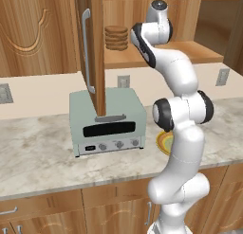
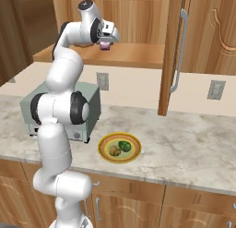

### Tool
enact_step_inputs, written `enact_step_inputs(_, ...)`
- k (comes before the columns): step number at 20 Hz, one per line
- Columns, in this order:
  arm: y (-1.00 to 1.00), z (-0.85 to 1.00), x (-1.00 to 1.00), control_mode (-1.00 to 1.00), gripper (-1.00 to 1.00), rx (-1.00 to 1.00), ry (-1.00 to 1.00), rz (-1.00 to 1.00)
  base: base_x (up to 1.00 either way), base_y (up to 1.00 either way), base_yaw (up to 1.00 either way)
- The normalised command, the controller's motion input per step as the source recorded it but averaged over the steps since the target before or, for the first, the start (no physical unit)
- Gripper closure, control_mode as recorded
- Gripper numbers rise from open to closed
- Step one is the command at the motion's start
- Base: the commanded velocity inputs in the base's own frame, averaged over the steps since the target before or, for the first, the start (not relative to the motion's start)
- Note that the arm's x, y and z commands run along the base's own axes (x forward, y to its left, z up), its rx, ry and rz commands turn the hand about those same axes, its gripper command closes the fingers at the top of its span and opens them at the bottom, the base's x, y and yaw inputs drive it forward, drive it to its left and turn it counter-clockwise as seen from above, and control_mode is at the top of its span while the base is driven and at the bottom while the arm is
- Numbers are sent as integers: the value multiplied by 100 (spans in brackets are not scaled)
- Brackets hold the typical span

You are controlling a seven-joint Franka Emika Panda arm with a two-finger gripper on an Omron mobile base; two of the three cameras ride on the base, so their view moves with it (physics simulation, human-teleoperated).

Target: Pick the avocado and bread from the counter and place them on the plate. Then pick the jam from the cabinet and place it next to the plate. Lastly close the cabinet door.

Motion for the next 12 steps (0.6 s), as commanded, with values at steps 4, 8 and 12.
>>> enact_step_inputs(4, -3, 0, -38, -100, 100, 0, 0, -2, 0, 0, 0)
enact_step_inputs(8, -1, 0, -100, -100, 100, 2, -7, -17, 0, 0, 0)
enact_step_inputs(12, 0, 0, -100, -100, 100, 0, -26, -14, 0, 0, 0)
